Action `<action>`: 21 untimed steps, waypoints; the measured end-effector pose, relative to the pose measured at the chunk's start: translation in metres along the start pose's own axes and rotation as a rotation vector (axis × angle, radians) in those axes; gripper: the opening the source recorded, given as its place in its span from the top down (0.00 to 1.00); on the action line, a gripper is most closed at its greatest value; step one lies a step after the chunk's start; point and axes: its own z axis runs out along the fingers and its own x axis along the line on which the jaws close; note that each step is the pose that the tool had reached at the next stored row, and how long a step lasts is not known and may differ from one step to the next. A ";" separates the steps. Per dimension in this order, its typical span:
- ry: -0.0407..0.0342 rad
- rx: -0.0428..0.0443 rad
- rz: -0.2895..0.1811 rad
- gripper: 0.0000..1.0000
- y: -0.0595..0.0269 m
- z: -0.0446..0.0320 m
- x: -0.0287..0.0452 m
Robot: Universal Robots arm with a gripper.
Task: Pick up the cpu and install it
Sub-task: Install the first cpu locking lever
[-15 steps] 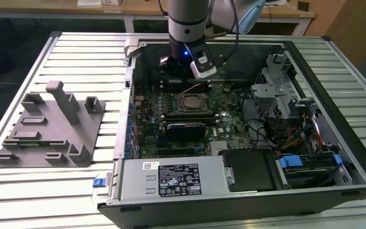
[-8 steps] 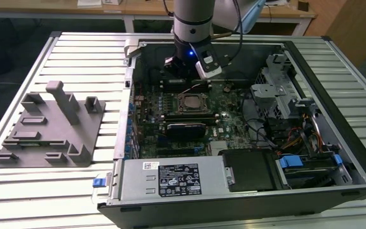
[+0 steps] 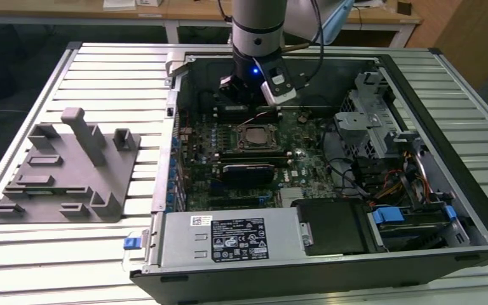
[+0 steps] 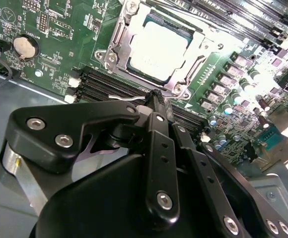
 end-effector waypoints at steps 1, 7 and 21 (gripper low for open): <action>0.0000 0.0001 0.000 0.89 0.0000 0.0002 0.0000; -0.0095 -0.0087 -0.001 0.89 -0.0005 0.0035 0.0001; -0.0889 -0.0378 -0.014 0.89 -0.0012 0.0091 0.0002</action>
